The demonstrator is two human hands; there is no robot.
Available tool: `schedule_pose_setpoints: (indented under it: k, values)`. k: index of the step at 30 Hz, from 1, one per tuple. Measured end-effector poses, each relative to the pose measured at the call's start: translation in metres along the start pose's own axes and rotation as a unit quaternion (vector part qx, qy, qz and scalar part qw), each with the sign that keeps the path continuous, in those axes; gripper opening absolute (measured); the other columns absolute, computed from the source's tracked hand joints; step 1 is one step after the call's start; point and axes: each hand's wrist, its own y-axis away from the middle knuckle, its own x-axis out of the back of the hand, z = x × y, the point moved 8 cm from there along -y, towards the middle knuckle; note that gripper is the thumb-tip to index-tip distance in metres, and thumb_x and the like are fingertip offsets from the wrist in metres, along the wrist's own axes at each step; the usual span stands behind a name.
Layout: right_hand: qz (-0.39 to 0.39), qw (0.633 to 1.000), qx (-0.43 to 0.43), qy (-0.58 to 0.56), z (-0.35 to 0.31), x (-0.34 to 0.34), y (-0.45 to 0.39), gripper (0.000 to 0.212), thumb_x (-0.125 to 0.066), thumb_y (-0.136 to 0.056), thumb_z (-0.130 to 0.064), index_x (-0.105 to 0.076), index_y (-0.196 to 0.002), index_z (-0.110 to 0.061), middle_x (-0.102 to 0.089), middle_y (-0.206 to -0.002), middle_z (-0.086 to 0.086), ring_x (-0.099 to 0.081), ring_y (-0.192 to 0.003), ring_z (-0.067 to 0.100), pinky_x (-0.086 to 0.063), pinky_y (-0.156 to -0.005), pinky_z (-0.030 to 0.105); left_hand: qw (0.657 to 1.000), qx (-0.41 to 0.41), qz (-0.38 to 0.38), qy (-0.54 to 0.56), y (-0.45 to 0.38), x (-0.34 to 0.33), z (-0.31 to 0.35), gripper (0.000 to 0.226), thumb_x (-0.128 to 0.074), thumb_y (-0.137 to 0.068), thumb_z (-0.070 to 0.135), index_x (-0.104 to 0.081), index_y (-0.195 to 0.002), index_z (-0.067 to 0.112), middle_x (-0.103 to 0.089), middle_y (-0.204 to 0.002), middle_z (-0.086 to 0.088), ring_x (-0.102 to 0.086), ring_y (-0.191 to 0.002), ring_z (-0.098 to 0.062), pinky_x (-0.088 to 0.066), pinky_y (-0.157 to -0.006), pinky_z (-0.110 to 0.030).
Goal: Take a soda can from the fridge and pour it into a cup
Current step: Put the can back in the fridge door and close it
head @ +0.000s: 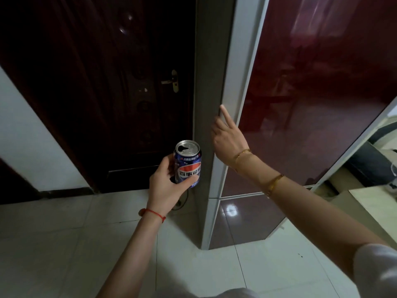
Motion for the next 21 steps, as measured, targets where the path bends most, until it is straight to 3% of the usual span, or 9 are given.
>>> schedule_pose_setpoints:
  k: [5, 9, 13, 18, 21]
  values:
    - [-0.026, 1.000, -0.013, 0.005, -0.002, 0.000, -0.002, 0.045, -0.048, -0.090, -0.026, -0.059, -0.128, -0.005, -0.051, -0.142, 0.016, -0.022, -0.145, 0.037, 0.007, -0.119, 0.057, 1.000, 0.000, -0.013, 0.007, 0.002, -0.003, 0.004, 0.068, -0.088, -0.067, 0.015, -0.055, -0.126, 0.022, -0.066, -0.119, 0.012, -0.063, -0.108, 0.001, -0.049, -0.091, -0.017]
    - [-0.010, 1.000, -0.015, -0.004, -0.004, 0.008, -0.001, 0.032, -0.054, -0.086, -0.021, -0.072, -0.109, -0.007, -0.067, -0.116, 0.013, -0.041, -0.133, 0.036, -0.003, -0.120, 0.057, 1.000, 0.006, -0.027, -0.004, 0.005, -0.004, 0.005, 0.067, -0.088, -0.066, 0.018, -0.053, -0.123, 0.030, -0.063, -0.115, 0.020, -0.062, -0.105, 0.007, -0.049, -0.090, -0.016]
    - [0.009, 0.999, -0.048, -0.020, -0.010, 0.009, 0.016, 0.036, -0.048, -0.088, -0.015, -0.069, -0.115, -0.005, -0.065, -0.118, 0.013, -0.040, -0.132, 0.037, 0.015, -0.118, 0.055, 0.999, 0.011, -0.036, -0.004, 0.008, -0.003, 0.002, 0.069, -0.088, -0.066, 0.019, -0.054, -0.125, 0.028, -0.064, -0.115, 0.018, -0.062, -0.104, 0.007, -0.050, -0.089, -0.015]
    - [0.159, 0.983, -0.082, -0.038, -0.007, 0.040, 0.075, 0.025, -0.050, -0.089, -0.002, -0.065, -0.108, 0.002, -0.067, -0.102, 0.017, -0.057, -0.116, 0.034, -0.008, -0.121, 0.051, 0.998, 0.009, -0.063, -0.012, 0.014, -0.007, 0.003, 0.073, -0.088, -0.066, 0.023, -0.053, -0.131, 0.022, -0.064, -0.120, 0.013, -0.062, -0.108, 0.001, -0.050, -0.090, -0.017]
    - [0.175, 0.980, -0.091, -0.040, -0.005, 0.045, 0.110, 0.017, -0.050, -0.092, 0.000, -0.066, -0.099, -0.004, -0.068, -0.099, 0.016, -0.059, -0.113, 0.031, -0.009, -0.122, 0.050, 0.996, 0.005, -0.092, -0.010, 0.020, -0.017, 0.009, 0.072, -0.087, -0.067, 0.021, -0.052, -0.130, 0.023, -0.062, -0.118, 0.012, -0.060, -0.107, 0.001, -0.048, -0.086, -0.014]
